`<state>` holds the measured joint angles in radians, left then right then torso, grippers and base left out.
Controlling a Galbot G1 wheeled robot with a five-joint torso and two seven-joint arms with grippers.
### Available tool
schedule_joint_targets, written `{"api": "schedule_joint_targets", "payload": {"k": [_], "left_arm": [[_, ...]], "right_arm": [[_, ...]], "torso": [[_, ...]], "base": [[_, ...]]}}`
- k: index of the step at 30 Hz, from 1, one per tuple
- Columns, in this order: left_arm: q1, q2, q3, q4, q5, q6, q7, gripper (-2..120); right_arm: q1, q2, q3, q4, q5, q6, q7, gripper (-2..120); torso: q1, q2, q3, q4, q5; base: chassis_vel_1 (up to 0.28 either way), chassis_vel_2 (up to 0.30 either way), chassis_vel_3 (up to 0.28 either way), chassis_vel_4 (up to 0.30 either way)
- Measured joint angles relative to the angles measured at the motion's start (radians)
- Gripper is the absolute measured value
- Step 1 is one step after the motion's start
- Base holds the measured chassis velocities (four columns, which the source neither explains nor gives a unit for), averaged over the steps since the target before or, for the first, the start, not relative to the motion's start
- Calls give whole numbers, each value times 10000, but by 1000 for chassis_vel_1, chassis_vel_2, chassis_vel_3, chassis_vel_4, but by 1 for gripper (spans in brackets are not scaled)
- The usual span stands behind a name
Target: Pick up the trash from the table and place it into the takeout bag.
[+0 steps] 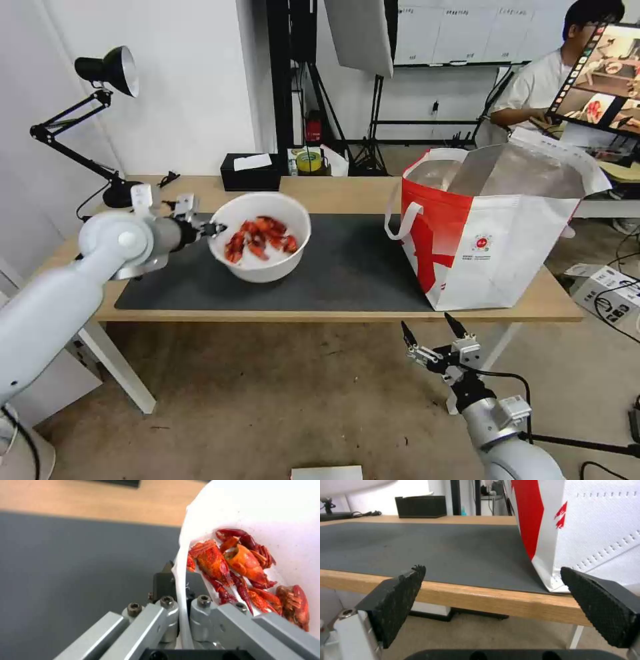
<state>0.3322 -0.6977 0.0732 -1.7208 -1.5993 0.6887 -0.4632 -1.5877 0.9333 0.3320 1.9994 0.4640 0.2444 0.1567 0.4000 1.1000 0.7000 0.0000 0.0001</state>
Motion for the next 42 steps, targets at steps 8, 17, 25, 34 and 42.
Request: {"api": "schedule_joint_targets", "payload": {"k": [8, 17, 25, 34, 42], "left_arm": [[-2181, -570, 1582, 720, -585, -146, -234, 0], [-4138, -1362, 2550, 1471, -940, -253, -308, 0], [-4638, -1911, 2856, 1526, -1082, -251, -495, 0], [-4954, -2794, 2835, 1939, -1094, -259, -710, 0], [-5371, -4251, 2737, 2833, -1013, -301, -844, 0]], "right_arm": [[0, 1, 0, 0, 0, 0, 0, 100], [0, 0, 0, 0, 0, 0, 0, 100], [0, 0, 0, 0, 0, 0, 0, 100], [0, 0, 0, 0, 0, 0, 0, 100], [0, 0, 0, 0, 0, 0, 0, 100]], "torso": [[1, -1, 1, 0, 0], [1, 0, 1, 0, 1], [1, -1, 0, -1, 0], [0, -1, 0, 1, 0], [1, -1, 0, -2, 2]], "base": [[0, 0, 0, 0], [0, 0, 0, 0], [0, 0, 0, 0], [0, 0, 0, 0], [0, 0, 0, 0]]}}
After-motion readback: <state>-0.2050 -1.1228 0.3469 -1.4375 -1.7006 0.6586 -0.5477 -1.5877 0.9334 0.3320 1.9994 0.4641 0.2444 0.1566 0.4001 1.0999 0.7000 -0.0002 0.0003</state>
